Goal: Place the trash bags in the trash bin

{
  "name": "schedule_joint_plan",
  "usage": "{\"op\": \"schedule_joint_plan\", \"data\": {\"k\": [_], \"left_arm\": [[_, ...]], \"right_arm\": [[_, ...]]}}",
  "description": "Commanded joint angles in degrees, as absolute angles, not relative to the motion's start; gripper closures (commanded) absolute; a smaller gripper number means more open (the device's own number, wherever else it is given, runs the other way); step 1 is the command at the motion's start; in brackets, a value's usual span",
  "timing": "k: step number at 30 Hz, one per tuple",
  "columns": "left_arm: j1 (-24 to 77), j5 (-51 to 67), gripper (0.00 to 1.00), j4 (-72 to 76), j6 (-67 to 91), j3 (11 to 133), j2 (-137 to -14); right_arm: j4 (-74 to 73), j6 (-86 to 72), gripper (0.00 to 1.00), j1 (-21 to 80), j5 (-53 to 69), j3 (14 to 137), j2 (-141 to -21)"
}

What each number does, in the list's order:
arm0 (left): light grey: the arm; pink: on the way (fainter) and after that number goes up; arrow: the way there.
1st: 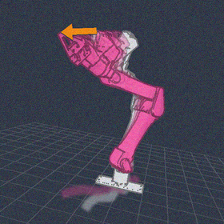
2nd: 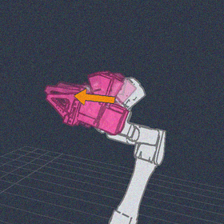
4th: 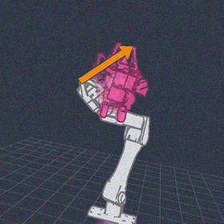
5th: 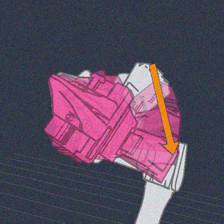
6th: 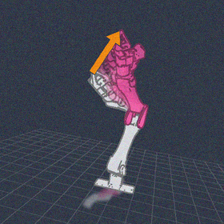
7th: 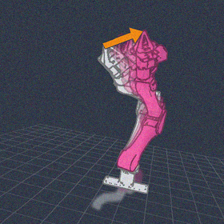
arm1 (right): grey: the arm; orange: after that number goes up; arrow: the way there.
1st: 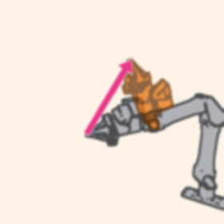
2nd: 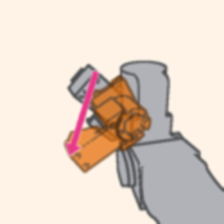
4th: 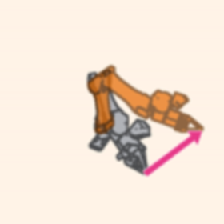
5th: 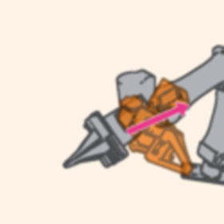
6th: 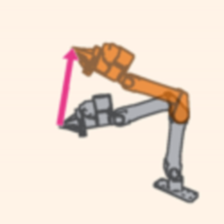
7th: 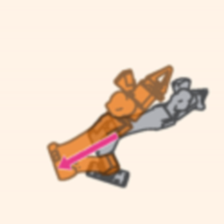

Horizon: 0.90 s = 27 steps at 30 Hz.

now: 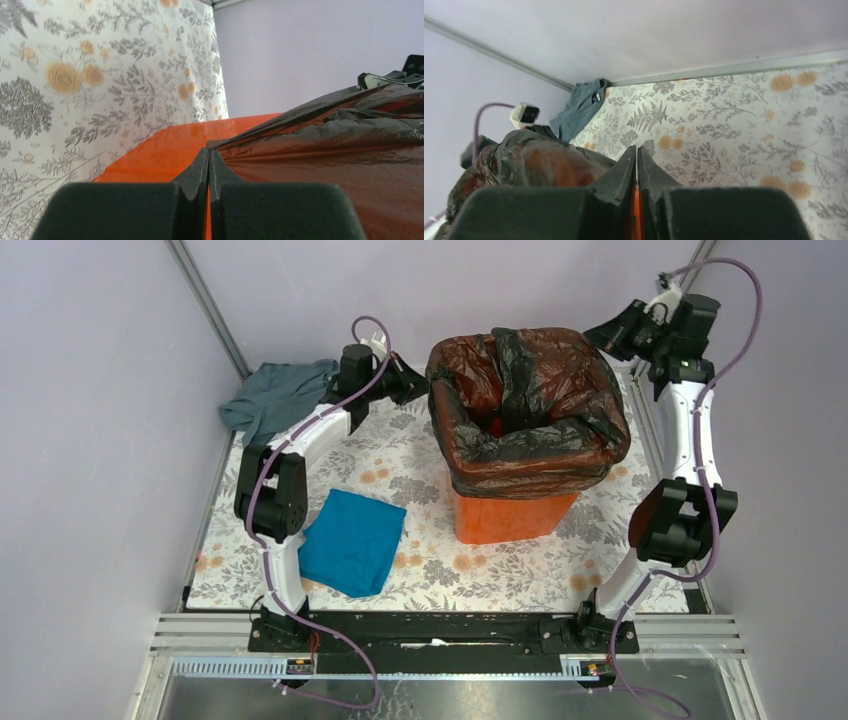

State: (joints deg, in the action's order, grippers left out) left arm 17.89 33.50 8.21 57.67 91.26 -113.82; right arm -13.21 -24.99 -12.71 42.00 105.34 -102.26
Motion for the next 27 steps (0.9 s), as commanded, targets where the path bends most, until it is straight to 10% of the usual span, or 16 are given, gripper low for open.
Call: {"op": "schedule_joint_plan", "data": {"k": [1, 12, 18, 27], "left_arm": [[17.36, 35.10, 1.00, 14.99, 60.34, 88.50, -110.25], [17.75, 38.63, 1.00, 24.24, 66.89, 82.74, -110.09], [17.65, 41.06, 0.95, 24.24, 67.79, 83.40, -109.49], [10.27, 44.62, 0.41, 32.17, 72.99, 72.68, -102.14]], "right_arm": [[-3.53, -43.54, 0.89, -20.31, 47.33, 97.65, -99.70], [25.36, -64.08, 1.00, -21.62, 59.37, 83.68, -98.45], [8.89, -53.25, 0.49, -25.74, 55.96, 81.49, -92.16], [4.29, -51.10, 0.03, -28.06, 50.59, 71.91, -77.43]]}}
